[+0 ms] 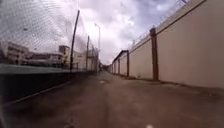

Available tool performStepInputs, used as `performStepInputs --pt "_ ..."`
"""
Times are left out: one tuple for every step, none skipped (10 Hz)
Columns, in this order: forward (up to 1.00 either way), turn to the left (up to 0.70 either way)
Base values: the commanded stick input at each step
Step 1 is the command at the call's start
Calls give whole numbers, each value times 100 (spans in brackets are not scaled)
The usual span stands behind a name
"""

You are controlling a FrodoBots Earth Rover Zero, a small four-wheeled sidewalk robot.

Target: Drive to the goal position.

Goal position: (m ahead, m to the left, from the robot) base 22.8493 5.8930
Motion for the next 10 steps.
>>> performStepInputs --pt "70 -8" --pt "70 0" --pt "70 0" --pt "70 0" --pt "70 0" --pt "70 0" --pt "70 0" --pt "70 0" --pt "70 0" --pt "70 0"
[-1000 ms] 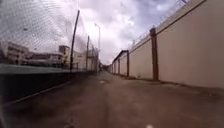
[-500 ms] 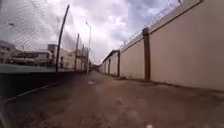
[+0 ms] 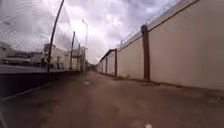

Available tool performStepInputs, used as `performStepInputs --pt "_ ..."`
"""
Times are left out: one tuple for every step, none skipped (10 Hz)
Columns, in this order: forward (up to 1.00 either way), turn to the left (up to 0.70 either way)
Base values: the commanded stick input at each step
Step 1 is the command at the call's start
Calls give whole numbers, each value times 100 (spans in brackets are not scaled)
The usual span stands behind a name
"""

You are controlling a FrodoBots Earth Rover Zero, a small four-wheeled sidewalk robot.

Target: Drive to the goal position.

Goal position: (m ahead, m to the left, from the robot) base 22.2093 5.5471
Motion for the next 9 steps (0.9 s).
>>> performStepInputs --pt "70 0" --pt "70 0" --pt "70 0" --pt "70 0" --pt "70 0" --pt "70 0" --pt "70 0" --pt "70 0" --pt "70 0"
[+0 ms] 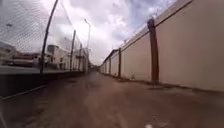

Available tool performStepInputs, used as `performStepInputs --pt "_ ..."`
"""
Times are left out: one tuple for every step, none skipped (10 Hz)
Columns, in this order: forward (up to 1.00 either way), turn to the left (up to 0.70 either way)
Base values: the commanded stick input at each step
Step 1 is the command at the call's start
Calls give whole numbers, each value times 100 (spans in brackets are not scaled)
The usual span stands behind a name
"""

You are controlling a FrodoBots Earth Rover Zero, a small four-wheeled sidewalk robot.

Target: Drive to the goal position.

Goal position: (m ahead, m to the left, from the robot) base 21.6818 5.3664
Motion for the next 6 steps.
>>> performStepInputs --pt "70 0" --pt "70 0" --pt "70 0" --pt "70 0" --pt "70 0" --pt "70 0"
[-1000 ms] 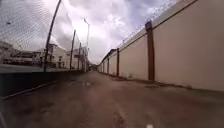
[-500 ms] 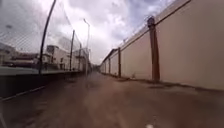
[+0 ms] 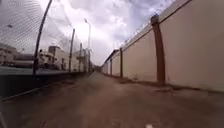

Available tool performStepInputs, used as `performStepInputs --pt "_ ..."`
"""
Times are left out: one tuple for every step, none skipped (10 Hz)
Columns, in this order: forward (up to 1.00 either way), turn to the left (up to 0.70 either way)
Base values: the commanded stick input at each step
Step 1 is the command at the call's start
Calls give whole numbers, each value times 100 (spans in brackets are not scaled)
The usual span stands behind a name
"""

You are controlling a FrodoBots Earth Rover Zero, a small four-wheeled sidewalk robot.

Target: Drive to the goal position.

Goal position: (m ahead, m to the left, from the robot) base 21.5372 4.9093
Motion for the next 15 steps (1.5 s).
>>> performStepInputs --pt "70 0" --pt "70 0" --pt "70 0" --pt "70 0" --pt "70 0" --pt "70 0" --pt "70 0" --pt "70 0" --pt "70 0" --pt "70 0" --pt "70 0" --pt "70 0" --pt "70 0" --pt "70 0" --pt "70 0"
